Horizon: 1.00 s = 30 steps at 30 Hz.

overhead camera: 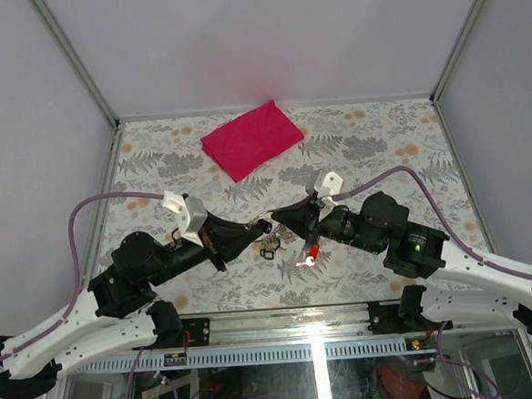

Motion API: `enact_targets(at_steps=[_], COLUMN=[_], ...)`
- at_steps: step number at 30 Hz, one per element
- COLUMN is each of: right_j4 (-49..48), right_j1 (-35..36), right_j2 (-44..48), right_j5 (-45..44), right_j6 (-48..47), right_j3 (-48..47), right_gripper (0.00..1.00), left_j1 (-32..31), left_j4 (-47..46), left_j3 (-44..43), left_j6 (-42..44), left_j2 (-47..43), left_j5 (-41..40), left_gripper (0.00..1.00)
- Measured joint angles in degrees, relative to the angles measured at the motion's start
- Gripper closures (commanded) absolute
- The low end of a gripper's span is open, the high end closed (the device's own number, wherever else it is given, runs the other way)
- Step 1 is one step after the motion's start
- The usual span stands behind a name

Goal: Put the keys on the keyring

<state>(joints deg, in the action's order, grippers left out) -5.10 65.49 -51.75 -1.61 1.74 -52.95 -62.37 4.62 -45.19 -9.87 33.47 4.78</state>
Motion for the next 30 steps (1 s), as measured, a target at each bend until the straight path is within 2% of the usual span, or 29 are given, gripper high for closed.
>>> enact_targets(at_steps=[2,6,12,19,30], right_j4=[-0.20,4.46,14.80,21.46,27.23], right_j1=[0.00,0.07,0.02,0.02,0.02], right_j2=[0.00,-0.02,-0.07,-0.04,-1.16], right_j5=[0.20,-0.04,-2.47,-4.00,-4.74], right_j6=[-0.28,-2.95,-6.95,-8.31,-8.37], right_j3=[-0.04,-2.69,-10.47,-11.91,-15.80], right_gripper=[1.00,1.00,1.00,1.00,1.00], left_j1=[0.00,0.00,0.00,0.00,0.00], left_j4=[-0.11,-0.37,-0.61,1.11,2.91], left_j3=[0.00,0.00,-0.13,-1.14,-1.99], left_j6=[0.02,-0.37,-0.09,1.40,2.36], left_j2=[-0.28,-1.25,-4.37,-5.16,-4.09], left_j5=[-0.13,-1.27,-4.20,-7.37,-8.09], left_gripper=[0.79,0.64,0.60,0.58,0.49])
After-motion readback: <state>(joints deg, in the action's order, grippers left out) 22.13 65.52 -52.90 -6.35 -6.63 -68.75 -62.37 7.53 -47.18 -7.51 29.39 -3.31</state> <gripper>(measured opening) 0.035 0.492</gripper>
